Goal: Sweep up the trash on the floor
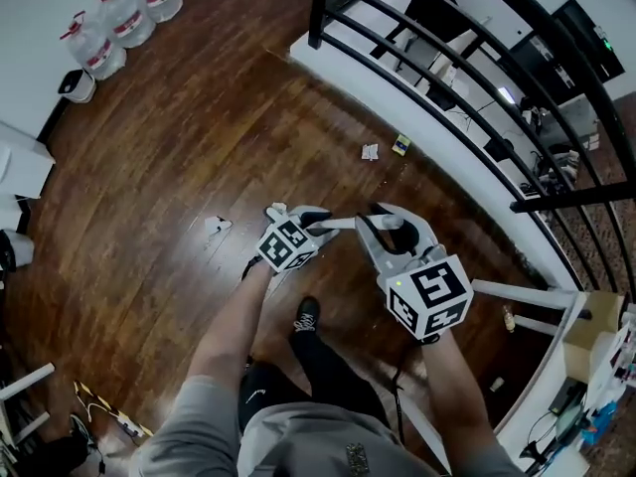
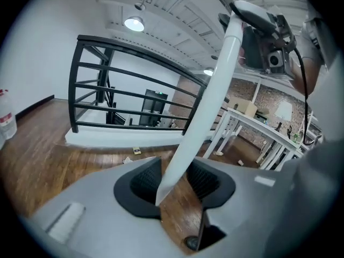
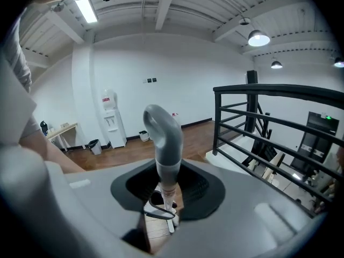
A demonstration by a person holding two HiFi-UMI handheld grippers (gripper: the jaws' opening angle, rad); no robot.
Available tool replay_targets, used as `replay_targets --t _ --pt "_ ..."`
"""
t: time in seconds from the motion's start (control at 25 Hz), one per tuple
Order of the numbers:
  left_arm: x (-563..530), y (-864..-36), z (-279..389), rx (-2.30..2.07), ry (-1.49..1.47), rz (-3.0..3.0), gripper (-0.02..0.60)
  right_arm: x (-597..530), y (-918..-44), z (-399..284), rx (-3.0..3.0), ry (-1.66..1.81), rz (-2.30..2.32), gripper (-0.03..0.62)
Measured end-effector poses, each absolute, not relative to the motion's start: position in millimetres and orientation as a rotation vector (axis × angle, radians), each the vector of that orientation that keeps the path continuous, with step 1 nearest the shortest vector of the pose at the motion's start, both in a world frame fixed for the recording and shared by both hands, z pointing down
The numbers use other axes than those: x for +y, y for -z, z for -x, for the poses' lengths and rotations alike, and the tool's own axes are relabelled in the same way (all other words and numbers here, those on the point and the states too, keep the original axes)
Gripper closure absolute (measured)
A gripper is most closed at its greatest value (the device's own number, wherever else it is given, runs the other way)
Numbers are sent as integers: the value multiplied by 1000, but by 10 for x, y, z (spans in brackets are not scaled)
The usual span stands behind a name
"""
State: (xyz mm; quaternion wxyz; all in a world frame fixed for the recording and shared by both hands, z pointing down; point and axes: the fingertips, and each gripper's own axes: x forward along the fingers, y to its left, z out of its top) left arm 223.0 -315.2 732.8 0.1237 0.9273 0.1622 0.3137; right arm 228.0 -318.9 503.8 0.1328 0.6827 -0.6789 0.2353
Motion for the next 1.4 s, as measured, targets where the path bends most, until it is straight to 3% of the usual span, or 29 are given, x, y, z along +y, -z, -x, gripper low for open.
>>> replay_targets --t 0.32,0.68,1.12,1.4 --pt "-3239 -6813 -2394 547 -913 -2761 443 -3276 -4501 -2402 -2051 -618 -2068 493" --pt "-4071 -6492 -1562 434 -988 -2795 454 -3987 -4290 -2057 -2179 -692 -2098 493" --pt "-5362 -7263 -332 333 -1200 -2666 451 -5340 -5147 -1067 -2228 -845 -1908 491" --pt "-5553 -7706 -445 383 -1209 -2642 448 -5550 -5532 -1025 -2140 -807 -1859 491"
